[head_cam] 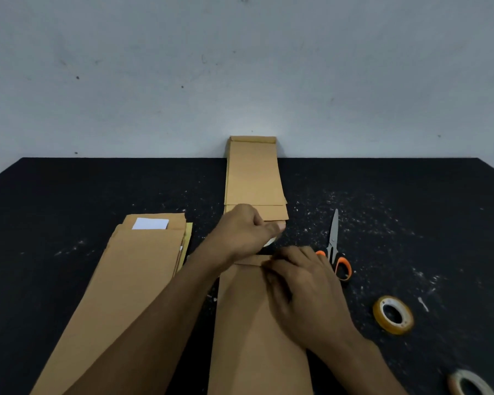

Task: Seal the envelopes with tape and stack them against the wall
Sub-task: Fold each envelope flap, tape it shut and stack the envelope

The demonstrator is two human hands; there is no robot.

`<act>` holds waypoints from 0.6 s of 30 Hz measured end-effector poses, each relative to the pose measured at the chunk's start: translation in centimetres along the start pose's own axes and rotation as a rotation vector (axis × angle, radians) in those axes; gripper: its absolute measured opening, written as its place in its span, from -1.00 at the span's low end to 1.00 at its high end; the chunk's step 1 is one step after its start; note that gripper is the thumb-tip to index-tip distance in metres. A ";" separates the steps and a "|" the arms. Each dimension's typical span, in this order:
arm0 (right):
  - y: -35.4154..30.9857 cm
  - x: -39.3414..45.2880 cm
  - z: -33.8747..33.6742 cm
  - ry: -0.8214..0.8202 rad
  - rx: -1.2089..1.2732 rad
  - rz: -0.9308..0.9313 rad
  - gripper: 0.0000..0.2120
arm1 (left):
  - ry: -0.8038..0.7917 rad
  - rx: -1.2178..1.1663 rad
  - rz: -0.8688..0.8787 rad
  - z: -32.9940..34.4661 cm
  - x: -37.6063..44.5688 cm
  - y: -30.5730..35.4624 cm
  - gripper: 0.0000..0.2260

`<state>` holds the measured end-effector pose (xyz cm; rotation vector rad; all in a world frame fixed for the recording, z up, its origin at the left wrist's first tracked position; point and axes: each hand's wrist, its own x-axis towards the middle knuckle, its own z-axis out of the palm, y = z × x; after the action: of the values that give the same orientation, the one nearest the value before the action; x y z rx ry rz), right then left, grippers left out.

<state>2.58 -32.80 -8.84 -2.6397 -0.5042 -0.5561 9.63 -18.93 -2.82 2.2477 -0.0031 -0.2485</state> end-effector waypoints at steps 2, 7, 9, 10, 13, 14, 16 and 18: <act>0.0 0.0 0.1 0.018 -0.010 -0.003 -0.85 | -0.061 0.028 -0.047 0.3 0.8 0.5 -0.64; 0.1 0.0 0.2 0.038 -0.022 0.003 -0.88 | -0.175 0.112 -0.194 0.3 1.9 2.6 -0.70; 0.1 0.0 0.2 0.041 -0.027 0.006 -0.88 | -0.225 0.126 -0.258 0.2 2.1 3.4 -0.74; 0.1 0.0 0.1 0.041 -0.028 0.009 -0.87 | -0.236 0.124 -0.282 0.2 2.2 3.7 -0.71; 0.1 0.0 0.2 0.030 -0.016 0.008 -0.86 | -0.258 0.083 -0.312 0.2 2.7 4.0 -0.66; 0.2 -0.1 0.2 0.025 -0.007 0.012 -0.85 | -0.269 0.075 -0.313 0.2 2.7 4.2 -0.66; 0.2 -0.1 0.2 0.017 0.009 0.018 -0.83 | -0.257 0.067 -0.302 0.1 2.9 4.4 -0.68; 0.3 -0.1 0.2 0.003 0.018 0.023 -0.81 | -0.241 0.051 -0.293 -0.1 3.0 4.5 -0.72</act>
<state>2.66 -32.98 -9.14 -2.6238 -0.4748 -0.5464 12.99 -21.98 0.16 2.2514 0.1945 -0.6822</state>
